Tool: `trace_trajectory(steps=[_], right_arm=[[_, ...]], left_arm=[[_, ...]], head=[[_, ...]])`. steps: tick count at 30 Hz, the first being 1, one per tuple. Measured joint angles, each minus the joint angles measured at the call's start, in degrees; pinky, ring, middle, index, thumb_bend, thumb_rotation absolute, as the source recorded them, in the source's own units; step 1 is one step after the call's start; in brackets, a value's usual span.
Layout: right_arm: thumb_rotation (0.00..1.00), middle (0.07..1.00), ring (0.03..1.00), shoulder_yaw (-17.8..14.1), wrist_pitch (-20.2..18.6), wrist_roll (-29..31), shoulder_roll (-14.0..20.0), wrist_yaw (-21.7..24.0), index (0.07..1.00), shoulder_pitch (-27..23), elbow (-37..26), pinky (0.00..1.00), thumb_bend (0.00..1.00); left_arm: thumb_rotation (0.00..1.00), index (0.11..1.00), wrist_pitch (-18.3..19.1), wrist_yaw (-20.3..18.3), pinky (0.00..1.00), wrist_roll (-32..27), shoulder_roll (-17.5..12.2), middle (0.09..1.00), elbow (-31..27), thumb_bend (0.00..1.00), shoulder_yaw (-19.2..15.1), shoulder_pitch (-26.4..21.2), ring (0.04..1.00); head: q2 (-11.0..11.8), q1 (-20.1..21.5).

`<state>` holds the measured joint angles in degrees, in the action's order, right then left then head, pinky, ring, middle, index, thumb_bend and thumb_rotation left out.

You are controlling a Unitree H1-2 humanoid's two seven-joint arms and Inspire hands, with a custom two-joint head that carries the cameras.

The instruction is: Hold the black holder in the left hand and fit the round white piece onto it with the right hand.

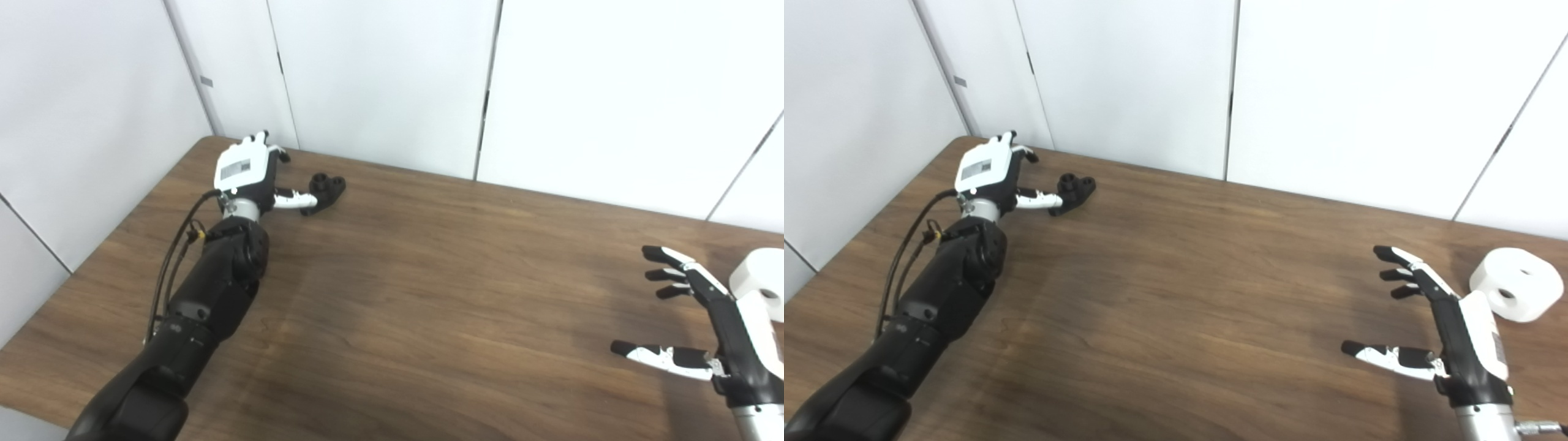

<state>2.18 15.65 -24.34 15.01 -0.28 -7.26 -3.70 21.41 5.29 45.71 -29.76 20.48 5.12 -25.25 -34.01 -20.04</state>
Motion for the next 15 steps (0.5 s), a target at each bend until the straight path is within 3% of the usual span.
trace_trajectory(steps=[5, 15], right_arm=[[0.0, 0.796, 0.699, 0.0, -0.4, 0.0, 0.0, 0.0, 0.789, 0.1, -0.4, 0.57, 0.8], [0.0, 0.804, 0.714, 0.0, -0.7, 0.2, 0.0, 0.4, 0.79, 0.3, -0.6, 0.59, 0.79]], left_arm=[[0.55, 0.735, -0.1, -0.2, 1.0, -0.5, 0.0, 1.0, 1.6, 1.0, 1.8, -0.2, 1.0], [0.49, 0.721, -2.5, 0.8, 1.0, -3.0, 0.0, 1.0, 3.4, 1.0, 2.3, -0.3, 1.0]], head=[[0.3, 0.8], [-0.1, 1.2]])
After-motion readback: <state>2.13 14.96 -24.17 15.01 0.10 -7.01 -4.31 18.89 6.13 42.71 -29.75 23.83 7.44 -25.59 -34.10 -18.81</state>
